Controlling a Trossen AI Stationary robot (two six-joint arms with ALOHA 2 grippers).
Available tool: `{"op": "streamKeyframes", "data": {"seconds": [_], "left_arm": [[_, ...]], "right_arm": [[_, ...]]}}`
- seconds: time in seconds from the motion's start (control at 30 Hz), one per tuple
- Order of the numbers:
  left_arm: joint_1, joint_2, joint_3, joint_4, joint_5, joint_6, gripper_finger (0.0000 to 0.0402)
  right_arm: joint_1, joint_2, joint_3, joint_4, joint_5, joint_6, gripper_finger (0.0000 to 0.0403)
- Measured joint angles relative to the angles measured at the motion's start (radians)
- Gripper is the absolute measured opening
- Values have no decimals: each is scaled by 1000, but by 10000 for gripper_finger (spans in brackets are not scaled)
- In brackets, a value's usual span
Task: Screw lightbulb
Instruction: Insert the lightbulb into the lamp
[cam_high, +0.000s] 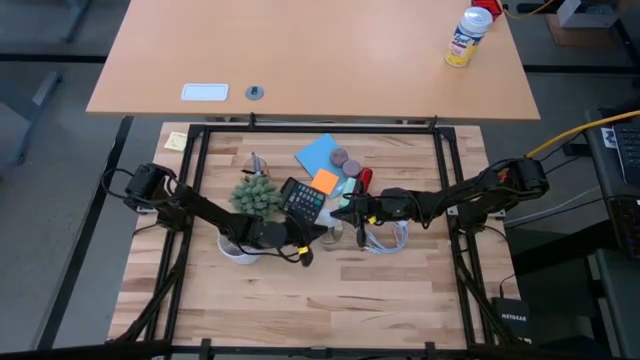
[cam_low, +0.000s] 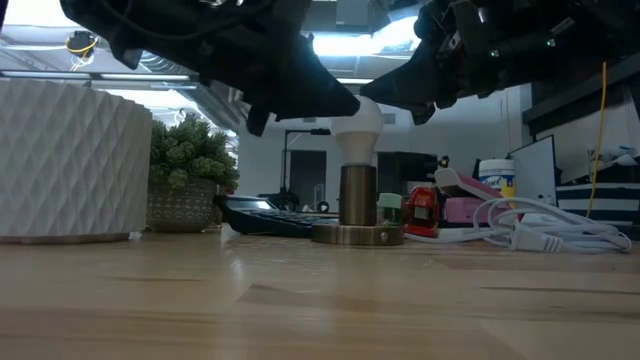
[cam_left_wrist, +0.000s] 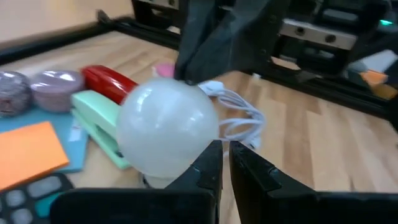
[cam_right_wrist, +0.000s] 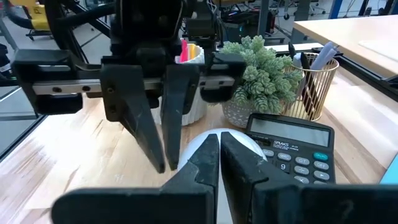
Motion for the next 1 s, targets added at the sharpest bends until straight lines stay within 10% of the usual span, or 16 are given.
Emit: {"op": "streamKeyframes", "data": {"seconds": [1.0], "left_arm": [[-25, 0, 0, -70, -331, -30, 21]], "right_arm": [[1, 0, 0, 6, -20, 0, 21]]}}
